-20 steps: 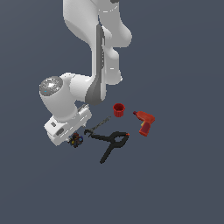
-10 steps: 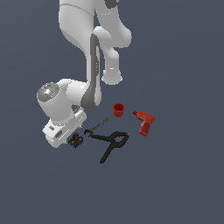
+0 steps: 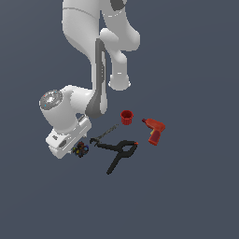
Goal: Pick up a designated object from a clutter of objects.
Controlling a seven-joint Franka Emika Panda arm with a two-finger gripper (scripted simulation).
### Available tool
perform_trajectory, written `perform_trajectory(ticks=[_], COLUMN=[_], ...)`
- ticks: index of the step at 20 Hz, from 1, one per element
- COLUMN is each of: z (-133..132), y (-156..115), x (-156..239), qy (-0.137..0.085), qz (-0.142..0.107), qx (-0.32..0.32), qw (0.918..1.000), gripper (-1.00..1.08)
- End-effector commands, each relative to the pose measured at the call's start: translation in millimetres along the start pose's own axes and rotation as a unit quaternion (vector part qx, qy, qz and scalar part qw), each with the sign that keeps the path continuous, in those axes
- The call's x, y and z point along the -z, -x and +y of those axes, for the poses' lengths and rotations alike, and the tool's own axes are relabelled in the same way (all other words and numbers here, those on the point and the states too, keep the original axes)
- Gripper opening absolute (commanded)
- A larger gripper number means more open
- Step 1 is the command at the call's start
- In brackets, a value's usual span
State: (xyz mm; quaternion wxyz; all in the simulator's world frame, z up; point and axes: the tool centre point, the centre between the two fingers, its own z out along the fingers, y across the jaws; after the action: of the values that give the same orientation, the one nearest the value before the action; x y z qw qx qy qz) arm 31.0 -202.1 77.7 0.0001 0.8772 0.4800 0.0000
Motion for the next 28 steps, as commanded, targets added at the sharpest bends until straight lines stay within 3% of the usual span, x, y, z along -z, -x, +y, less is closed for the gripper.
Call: perform_trajectory(ticks=[1, 14, 15, 28], z=[-0.4, -0.1, -0.1, 2.0], y=[0.1, 0.3, 0.3, -1.1], x=[-5.8, -48.0, -48.0, -40.9], qy=[0.000, 0.000, 0.000, 0.003], qz=[0.000, 0.000, 0.000, 0.001], qx=[0.000, 0.002, 0.002, 0.002], qw=[1.0000, 1.0000, 1.0000, 1.0000], gripper=[1.00, 1.00, -1.00, -1.00])
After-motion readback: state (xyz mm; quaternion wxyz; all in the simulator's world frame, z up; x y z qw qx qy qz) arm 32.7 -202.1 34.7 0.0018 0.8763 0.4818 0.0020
